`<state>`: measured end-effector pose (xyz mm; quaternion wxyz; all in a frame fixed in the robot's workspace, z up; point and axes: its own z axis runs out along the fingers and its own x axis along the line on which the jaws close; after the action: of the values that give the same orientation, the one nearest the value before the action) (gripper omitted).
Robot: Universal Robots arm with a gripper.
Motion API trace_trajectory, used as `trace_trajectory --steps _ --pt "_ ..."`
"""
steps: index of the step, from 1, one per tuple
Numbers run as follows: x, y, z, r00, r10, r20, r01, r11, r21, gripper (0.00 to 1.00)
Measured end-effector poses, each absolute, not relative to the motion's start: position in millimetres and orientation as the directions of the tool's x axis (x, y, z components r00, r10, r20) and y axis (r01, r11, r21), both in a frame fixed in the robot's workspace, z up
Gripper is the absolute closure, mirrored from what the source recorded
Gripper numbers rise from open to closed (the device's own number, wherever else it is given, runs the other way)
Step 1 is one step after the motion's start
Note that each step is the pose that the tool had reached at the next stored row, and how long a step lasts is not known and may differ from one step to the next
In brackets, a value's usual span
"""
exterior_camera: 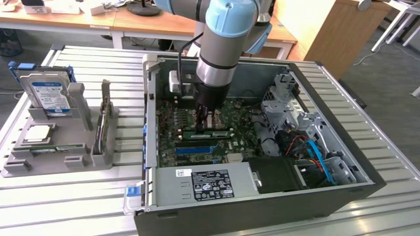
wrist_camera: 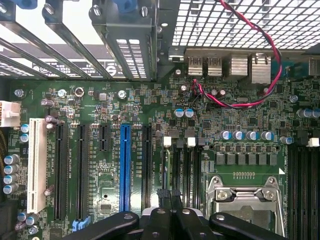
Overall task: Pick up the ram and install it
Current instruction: 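Press down the ram until it locks into place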
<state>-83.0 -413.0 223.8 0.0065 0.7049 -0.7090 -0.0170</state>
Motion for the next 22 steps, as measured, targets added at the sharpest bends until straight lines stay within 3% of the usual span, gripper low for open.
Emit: trace_trajectory --steps 22 --pt "-83.0 -413.0 221.8 -0.006 -1.000 -0.015 -0.999 0.006 0.033 0.89"
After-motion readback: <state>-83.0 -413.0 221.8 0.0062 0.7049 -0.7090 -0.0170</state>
